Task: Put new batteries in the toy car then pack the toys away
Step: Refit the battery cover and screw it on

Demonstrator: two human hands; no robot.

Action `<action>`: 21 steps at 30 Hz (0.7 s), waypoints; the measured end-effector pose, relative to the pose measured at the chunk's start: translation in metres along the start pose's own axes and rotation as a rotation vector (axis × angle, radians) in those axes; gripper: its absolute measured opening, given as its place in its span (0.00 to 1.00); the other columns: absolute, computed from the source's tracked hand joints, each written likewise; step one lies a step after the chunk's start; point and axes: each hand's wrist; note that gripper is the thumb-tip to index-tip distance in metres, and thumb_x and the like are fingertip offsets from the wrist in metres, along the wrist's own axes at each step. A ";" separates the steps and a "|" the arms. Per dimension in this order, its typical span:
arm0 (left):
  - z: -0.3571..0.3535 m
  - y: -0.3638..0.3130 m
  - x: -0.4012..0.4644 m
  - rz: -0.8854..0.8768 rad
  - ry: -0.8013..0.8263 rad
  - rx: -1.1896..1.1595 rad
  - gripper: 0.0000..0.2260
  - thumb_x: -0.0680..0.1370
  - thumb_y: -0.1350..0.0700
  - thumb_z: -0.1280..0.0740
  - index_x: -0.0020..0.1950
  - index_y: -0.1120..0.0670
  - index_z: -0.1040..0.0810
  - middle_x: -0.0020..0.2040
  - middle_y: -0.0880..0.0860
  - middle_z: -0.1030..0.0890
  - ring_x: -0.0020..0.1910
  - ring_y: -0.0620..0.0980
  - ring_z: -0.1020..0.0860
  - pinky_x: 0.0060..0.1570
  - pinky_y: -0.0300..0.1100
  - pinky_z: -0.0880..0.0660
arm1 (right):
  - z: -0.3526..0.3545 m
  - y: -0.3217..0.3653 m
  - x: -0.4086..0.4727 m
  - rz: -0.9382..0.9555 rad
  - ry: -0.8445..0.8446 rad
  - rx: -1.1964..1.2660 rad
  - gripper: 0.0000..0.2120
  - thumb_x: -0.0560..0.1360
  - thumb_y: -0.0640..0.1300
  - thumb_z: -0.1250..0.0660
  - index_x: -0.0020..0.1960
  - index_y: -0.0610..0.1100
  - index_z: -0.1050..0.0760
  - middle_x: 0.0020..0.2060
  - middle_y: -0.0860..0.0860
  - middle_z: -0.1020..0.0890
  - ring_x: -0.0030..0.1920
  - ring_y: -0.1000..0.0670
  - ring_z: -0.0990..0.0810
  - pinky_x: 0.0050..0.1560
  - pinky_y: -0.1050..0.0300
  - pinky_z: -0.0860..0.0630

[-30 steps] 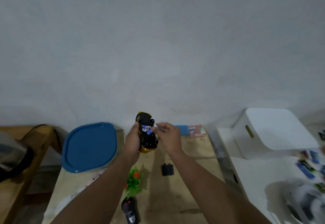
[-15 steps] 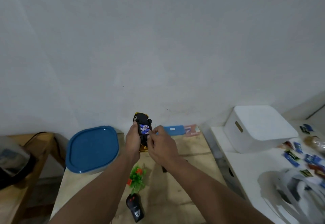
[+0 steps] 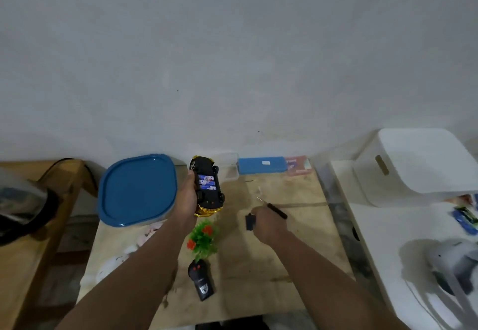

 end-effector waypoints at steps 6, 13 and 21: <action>0.013 0.016 0.020 0.027 -0.030 0.031 0.23 0.87 0.41 0.48 0.64 0.51 0.18 0.59 0.55 0.14 0.48 0.56 0.16 0.51 0.56 0.17 | -0.027 -0.020 0.029 -0.080 0.012 -0.092 0.22 0.76 0.49 0.31 0.68 0.45 0.29 0.68 0.45 0.29 0.58 0.46 0.21 0.52 0.53 0.23; 0.010 0.027 0.030 0.062 -0.109 0.024 0.24 0.85 0.38 0.44 0.70 0.50 0.20 0.66 0.57 0.17 0.58 0.60 0.19 0.68 0.68 0.28 | -0.035 -0.033 0.042 -0.115 -0.020 0.102 0.18 0.73 0.48 0.25 0.61 0.47 0.23 0.61 0.49 0.28 0.53 0.46 0.19 0.51 0.53 0.22; 0.009 0.032 0.035 0.070 -0.126 0.011 0.25 0.84 0.38 0.42 0.70 0.53 0.20 0.64 0.62 0.17 0.52 0.61 0.16 0.59 0.63 0.21 | -0.041 -0.040 0.050 -0.201 -0.027 0.408 0.08 0.76 0.44 0.28 0.40 0.51 0.23 0.38 0.55 0.19 0.44 0.53 0.20 0.50 0.55 0.21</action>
Point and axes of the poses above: each hand's wrist, its own x-axis towards the middle knuckle, its own z-axis out of the back of the hand, y = z × x
